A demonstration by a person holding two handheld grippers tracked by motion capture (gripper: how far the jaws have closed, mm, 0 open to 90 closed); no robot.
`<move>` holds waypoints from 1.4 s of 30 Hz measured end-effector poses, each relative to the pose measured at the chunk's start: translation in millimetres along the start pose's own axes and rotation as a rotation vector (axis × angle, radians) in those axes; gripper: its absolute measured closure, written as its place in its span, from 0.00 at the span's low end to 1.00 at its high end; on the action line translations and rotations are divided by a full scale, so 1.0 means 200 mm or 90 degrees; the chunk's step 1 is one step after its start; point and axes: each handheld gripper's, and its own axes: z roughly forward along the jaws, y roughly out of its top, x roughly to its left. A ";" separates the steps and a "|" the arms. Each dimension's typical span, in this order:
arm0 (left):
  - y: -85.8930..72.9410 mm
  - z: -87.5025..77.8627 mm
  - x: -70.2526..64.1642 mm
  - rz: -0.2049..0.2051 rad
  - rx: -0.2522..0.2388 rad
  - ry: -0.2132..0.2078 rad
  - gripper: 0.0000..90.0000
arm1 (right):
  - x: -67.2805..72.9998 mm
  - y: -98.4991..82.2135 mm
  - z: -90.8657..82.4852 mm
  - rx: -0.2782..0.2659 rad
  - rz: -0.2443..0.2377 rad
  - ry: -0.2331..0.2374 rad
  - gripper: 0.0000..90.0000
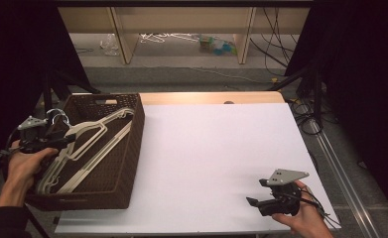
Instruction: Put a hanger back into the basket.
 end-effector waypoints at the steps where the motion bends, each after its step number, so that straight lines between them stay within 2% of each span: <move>1: 0.01 0.00 -0.03 -0.004 -0.009 -0.001 0.44 | 0.00 0.00 0.00 0.000 0.000 0.001 0.29; 2: 0.02 -0.01 -0.05 -0.006 -0.012 -0.006 0.39 | 0.00 0.00 0.00 -0.001 0.001 0.000 0.29; 6: 0.07 -0.03 -0.17 0.015 -0.054 -0.044 0.37 | 0.00 0.00 0.00 -0.004 -0.004 -0.001 0.29; 10: 0.09 -0.06 -0.28 0.046 -0.064 -0.068 0.34 | -0.01 0.00 -0.02 0.001 0.003 0.000 0.29; 12: 0.10 -0.07 -0.33 0.051 -0.073 -0.078 0.34 | -0.01 0.00 -0.02 0.000 0.005 0.001 0.29; 13: 0.10 -0.08 -0.38 0.061 -0.083 -0.092 0.31 | -0.01 0.00 -0.02 0.001 0.007 -0.001 0.29; 14: 0.10 -0.08 -0.38 0.061 -0.083 -0.092 0.30 | -0.01 0.00 -0.02 0.001 0.007 -0.001 0.29; 19: 0.10 -0.10 -0.52 0.064 -0.118 -0.130 0.23 | -0.01 0.00 -0.02 -0.012 -0.005 -0.005 0.29; 20: 0.10 -0.12 -0.58 0.066 -0.130 -0.150 0.20 | -0.01 0.00 -0.02 -0.013 0.005 -0.004 0.29; 21: 0.10 -0.12 -0.58 0.066 -0.130 -0.150 0.19 | -0.01 0.00 -0.02 -0.013 0.005 -0.004 0.29; 23: 0.10 -0.12 -0.64 0.092 -0.141 -0.168 0.19 | -0.01 0.01 -0.02 -0.021 0.009 -0.003 0.29; 24: 0.10 -0.13 -0.67 0.090 -0.143 -0.174 0.19 | -0.02 0.00 -0.02 -0.023 0.012 -0.005 0.28; 25: 0.10 -0.13 -0.69 0.101 -0.144 -0.179 0.19 | -0.02 0.01 -0.02 -0.031 0.015 -0.009 0.28; 27: 0.10 -0.15 -0.75 0.097 -0.147 -0.179 0.19 | -0.02 0.01 -0.03 -0.032 0.018 -0.005 0.28; 28: 0.11 -0.15 -0.77 0.103 -0.161 -0.193 0.19 | -0.02 0.01 -0.03 -0.037 0.020 -0.008 0.28; 30: 0.11 -0.15 -0.81 0.098 -0.172 -0.220 0.19 | -0.02 0.01 -0.03 -0.048 0.025 -0.009 0.27; 31: 0.11 -0.15 -0.85 0.107 -0.172 -0.235 0.19 | -0.02 0.01 -0.03 -0.059 0.027 -0.012 0.25; 33: 0.11 -0.15 -0.88 0.103 -0.171 -0.235 0.19 | -0.03 0.01 -0.03 -0.062 0.026 -0.006 0.25; 34: 0.11 -0.14 -0.90 0.135 -0.162 -0.223 0.19 | -0.03 0.01 -0.04 -0.069 0.031 -0.012 0.25; 36: 0.09 -0.14 -0.94 0.148 -0.155 -0.221 0.19 | -0.03 0.01 -0.04 -0.075 0.037 -0.009 0.24; 42: 0.05 -0.12 -1.02 0.144 -0.144 -0.247 0.19 | -0.03 0.01 -0.04 -0.095 0.037 -0.011 0.21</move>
